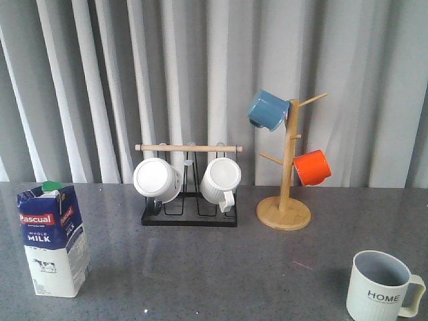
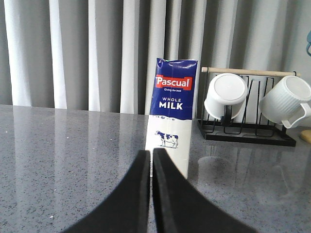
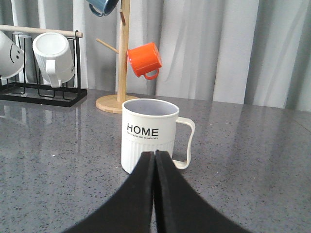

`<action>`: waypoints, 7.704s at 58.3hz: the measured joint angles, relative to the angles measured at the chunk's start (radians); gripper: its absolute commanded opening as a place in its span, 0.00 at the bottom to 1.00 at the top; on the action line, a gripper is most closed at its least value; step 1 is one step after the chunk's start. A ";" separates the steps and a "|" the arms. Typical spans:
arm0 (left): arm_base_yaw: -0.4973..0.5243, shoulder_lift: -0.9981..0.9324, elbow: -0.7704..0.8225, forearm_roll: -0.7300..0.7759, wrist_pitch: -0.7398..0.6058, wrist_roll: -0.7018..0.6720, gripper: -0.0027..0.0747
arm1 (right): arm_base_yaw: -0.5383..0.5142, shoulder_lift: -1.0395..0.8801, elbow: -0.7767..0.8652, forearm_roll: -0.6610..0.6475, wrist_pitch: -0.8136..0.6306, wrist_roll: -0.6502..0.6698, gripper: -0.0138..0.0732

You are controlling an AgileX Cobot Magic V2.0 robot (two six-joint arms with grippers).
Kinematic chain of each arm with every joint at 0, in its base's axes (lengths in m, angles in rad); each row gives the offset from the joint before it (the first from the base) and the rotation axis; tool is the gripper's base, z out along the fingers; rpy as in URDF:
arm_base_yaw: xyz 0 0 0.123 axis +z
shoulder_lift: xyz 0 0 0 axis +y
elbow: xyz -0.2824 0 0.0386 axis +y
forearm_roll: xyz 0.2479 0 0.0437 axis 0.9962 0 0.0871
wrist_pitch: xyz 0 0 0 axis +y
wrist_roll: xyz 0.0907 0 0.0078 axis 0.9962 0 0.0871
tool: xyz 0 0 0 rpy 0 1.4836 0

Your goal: Place milk next to cup

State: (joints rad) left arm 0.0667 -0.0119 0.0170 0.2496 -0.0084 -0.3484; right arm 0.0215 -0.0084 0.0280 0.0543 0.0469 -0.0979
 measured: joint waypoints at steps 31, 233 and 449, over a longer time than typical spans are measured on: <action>0.000 0.000 0.000 0.000 0.000 0.000 0.03 | 0.000 0.000 0.000 0.000 0.000 0.000 0.15; 0.000 0.393 -0.593 0.256 0.139 -0.418 0.73 | 0.000 0.949 -0.804 -0.362 0.473 0.341 0.75; 0.000 0.393 -0.593 0.256 0.164 -0.418 0.73 | 0.372 1.313 -0.877 -1.171 0.200 1.399 0.53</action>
State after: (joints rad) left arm 0.0667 0.3807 -0.5764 0.5059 0.1559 -0.7660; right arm 0.3934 1.3050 -0.8492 -1.1163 0.2466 1.3013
